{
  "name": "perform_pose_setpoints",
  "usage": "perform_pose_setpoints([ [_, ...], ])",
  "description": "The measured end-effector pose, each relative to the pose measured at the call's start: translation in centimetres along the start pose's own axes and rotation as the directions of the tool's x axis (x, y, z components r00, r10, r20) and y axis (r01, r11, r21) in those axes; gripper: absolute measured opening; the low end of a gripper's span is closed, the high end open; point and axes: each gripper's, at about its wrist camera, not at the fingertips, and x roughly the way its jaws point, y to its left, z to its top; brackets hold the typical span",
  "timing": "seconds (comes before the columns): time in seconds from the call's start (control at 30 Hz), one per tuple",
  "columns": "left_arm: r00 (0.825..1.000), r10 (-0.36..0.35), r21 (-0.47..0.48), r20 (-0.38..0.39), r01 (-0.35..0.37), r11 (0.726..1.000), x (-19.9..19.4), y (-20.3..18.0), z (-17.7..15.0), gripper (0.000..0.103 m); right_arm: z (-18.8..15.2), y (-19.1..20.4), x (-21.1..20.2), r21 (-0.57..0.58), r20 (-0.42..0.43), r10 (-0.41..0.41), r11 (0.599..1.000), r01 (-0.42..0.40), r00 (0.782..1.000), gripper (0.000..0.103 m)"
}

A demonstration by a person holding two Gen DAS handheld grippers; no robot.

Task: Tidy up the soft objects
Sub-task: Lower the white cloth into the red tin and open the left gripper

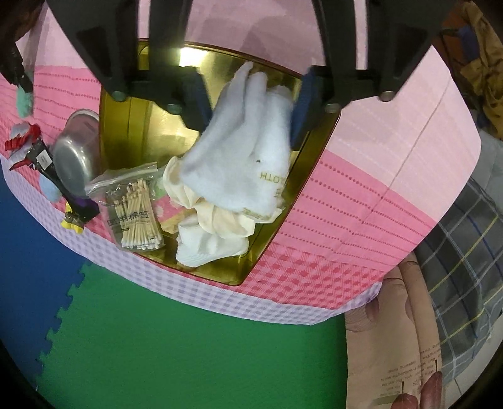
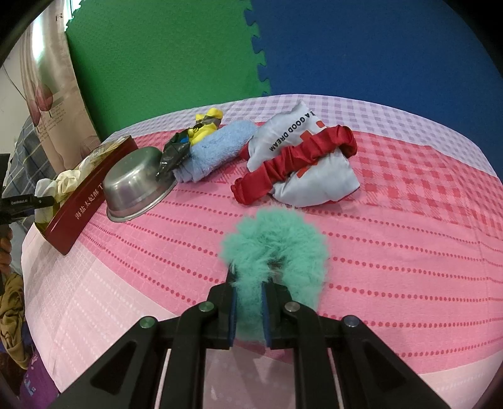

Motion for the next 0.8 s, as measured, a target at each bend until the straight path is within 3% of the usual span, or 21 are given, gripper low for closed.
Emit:
perform_pose_setpoints([
  [0.13,1.0,0.0,-0.004,0.022,0.0,1.0,-0.3,-0.1,-0.3,0.078,0.0,0.0,0.0,0.0,-0.002,0.001,1.0,-0.001,1.0,0.012],
  [0.2,0.998,0.002,-0.008,0.066,-0.001,1.0,-1.1,0.0,-0.5,0.082,0.0,0.0,0.0,0.0,-0.002,0.001,1.0,-0.001,1.0,0.012],
  [0.4,0.993,-0.016,-0.022,0.119,0.019,1.0,-4.1,0.1,-1.5,0.082,0.1,0.0,0.0,0.0,-0.002,0.001,1.0,-0.001,1.0,0.012],
  [0.63,0.979,-0.001,-0.025,0.206,0.007,1.0,-8.6,-0.6,-6.6,0.082,0.1,-0.2,0.0,0.014,0.0,0.019,1.0,-0.019,1.0,0.012],
  [0.8,0.976,0.007,0.023,0.219,-0.012,1.0,-9.8,-1.1,-10.0,0.082,-0.1,0.1,-0.4,0.012,0.009,0.014,1.0,-0.014,1.0,0.013],
])
